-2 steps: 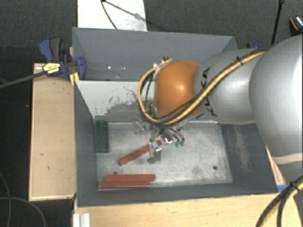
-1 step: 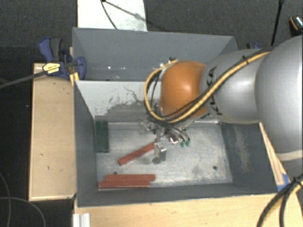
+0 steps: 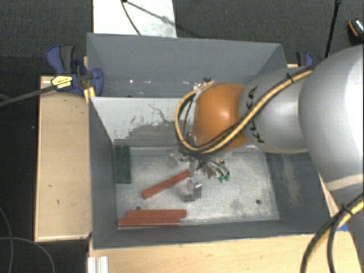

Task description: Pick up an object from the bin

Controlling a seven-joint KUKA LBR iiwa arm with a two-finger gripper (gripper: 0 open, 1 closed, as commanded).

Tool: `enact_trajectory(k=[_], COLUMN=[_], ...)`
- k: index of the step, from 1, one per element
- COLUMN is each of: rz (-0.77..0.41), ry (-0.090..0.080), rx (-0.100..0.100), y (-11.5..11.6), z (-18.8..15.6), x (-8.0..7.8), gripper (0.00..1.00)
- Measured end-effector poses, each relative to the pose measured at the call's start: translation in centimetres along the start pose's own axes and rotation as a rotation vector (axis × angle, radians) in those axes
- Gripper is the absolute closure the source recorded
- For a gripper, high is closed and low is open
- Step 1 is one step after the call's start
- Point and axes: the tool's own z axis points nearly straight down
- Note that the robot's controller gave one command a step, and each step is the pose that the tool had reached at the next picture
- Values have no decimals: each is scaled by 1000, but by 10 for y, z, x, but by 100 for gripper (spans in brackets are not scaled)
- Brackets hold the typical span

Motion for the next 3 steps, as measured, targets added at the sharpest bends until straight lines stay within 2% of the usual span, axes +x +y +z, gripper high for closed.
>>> enact_trajectory(k=[1,2,3], rz=[4,5,8], ry=[-1,-2,-7], rx=[-1,-1,0], y=[0,0,0], z=[-1,-1,-20], x=[-1,-1,-2], gripper=[0,100,100])
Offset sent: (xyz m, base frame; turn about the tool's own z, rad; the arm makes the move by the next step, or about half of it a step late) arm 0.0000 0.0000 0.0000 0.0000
